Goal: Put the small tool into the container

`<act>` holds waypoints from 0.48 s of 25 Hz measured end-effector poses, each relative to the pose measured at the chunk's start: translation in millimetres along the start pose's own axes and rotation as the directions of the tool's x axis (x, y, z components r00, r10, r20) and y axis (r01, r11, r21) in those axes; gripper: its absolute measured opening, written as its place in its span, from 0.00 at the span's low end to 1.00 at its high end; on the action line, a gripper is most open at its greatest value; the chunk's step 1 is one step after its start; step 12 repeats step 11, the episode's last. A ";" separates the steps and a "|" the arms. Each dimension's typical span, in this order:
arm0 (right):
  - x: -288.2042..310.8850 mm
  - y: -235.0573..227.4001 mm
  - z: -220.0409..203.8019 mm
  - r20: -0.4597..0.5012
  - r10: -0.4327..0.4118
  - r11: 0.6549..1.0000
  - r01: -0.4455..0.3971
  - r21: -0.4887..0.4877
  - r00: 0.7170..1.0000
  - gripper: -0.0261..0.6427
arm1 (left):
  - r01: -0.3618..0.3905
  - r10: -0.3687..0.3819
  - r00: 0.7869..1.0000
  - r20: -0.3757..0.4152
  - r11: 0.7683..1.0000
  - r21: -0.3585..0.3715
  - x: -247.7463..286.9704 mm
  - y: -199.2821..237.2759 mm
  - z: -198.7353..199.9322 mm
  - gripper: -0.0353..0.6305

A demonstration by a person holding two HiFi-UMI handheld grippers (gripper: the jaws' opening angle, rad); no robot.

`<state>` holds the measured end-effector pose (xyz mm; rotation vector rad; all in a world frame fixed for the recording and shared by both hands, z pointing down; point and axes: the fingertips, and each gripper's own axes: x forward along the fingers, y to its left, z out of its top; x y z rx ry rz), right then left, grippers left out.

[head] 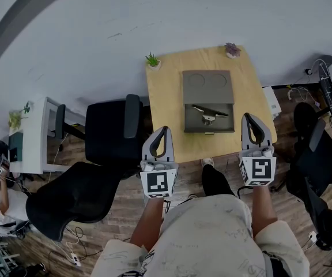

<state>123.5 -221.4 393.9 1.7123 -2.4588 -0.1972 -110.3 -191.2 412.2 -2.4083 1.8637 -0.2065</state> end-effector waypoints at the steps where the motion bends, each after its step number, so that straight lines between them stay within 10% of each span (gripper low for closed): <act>1: -0.2 0.4 -1.2 -0.001 0.001 1.000 -0.001 0.001 1.000 0.06 | 0.000 0.000 1.000 0.000 1.000 0.001 0.1 -0.1 -0.6 0.06; 12: 1.6 3.1 -7.0 -0.018 0.012 1.000 -0.012 0.003 1.000 0.06 | 0.000 0.000 1.000 -0.011 1.000 0.004 2.3 0.5 -6.0 0.06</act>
